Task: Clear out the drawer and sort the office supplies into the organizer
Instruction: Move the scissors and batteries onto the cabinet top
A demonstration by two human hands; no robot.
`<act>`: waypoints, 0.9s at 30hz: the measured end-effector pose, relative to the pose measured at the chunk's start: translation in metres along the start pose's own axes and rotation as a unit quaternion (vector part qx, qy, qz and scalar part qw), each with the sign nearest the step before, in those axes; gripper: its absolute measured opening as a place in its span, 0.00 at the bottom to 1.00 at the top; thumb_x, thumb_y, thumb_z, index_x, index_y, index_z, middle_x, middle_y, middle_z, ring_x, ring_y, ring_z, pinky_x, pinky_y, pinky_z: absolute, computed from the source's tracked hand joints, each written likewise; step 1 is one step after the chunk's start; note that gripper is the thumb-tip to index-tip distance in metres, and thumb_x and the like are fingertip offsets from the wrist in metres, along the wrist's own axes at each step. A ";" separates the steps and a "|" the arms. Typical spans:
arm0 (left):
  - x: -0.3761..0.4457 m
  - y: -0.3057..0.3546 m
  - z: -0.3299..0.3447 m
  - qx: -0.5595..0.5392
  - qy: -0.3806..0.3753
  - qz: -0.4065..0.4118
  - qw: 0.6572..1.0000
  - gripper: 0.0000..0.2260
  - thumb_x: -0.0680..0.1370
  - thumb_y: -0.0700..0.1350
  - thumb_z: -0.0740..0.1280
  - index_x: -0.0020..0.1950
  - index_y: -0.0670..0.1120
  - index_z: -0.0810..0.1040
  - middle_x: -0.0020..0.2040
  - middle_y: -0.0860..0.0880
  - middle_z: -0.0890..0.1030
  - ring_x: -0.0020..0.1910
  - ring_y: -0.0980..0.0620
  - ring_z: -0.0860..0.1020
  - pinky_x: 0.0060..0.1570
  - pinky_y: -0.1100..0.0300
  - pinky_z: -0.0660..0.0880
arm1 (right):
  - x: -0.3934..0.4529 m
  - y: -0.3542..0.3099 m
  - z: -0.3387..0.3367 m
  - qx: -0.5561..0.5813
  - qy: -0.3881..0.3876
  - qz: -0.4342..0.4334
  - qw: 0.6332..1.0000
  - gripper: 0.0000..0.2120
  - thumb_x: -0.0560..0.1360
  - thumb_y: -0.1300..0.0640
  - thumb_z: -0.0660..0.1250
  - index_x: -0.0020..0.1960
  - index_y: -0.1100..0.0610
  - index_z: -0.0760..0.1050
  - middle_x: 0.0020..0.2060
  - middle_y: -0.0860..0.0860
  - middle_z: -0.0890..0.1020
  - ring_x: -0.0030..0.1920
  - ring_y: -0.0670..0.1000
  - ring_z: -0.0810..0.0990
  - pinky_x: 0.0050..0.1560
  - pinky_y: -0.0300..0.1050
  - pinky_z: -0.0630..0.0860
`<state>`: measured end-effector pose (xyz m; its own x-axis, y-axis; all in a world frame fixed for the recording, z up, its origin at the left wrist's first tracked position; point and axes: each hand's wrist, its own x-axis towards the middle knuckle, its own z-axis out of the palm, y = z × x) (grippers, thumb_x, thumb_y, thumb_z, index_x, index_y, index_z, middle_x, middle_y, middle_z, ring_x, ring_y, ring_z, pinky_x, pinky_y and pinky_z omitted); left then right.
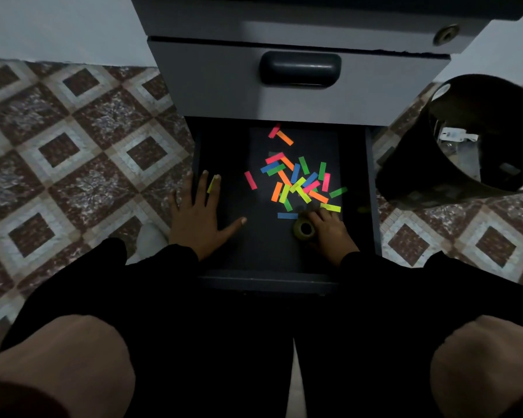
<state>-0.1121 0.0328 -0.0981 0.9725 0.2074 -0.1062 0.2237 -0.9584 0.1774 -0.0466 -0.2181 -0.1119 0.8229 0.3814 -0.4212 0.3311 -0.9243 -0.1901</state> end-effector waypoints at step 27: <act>0.048 0.024 -0.191 -0.142 0.247 0.134 0.949 0.31 0.76 0.58 0.55 0.72 0.38 0.64 0.70 0.39 0.68 0.69 0.42 0.64 0.69 0.47 0.62 | -0.035 -0.096 -0.256 0.091 0.199 -0.206 0.954 0.31 0.69 0.55 0.71 0.68 0.56 0.64 0.61 0.55 0.68 0.63 0.55 0.66 0.61 0.44 0.63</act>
<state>-0.0479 0.0574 0.0883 0.8931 0.0975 0.4392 -0.0954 -0.9130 0.3967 0.0112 -0.1473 0.1480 0.7624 0.6414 0.0858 0.6084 -0.6652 -0.4328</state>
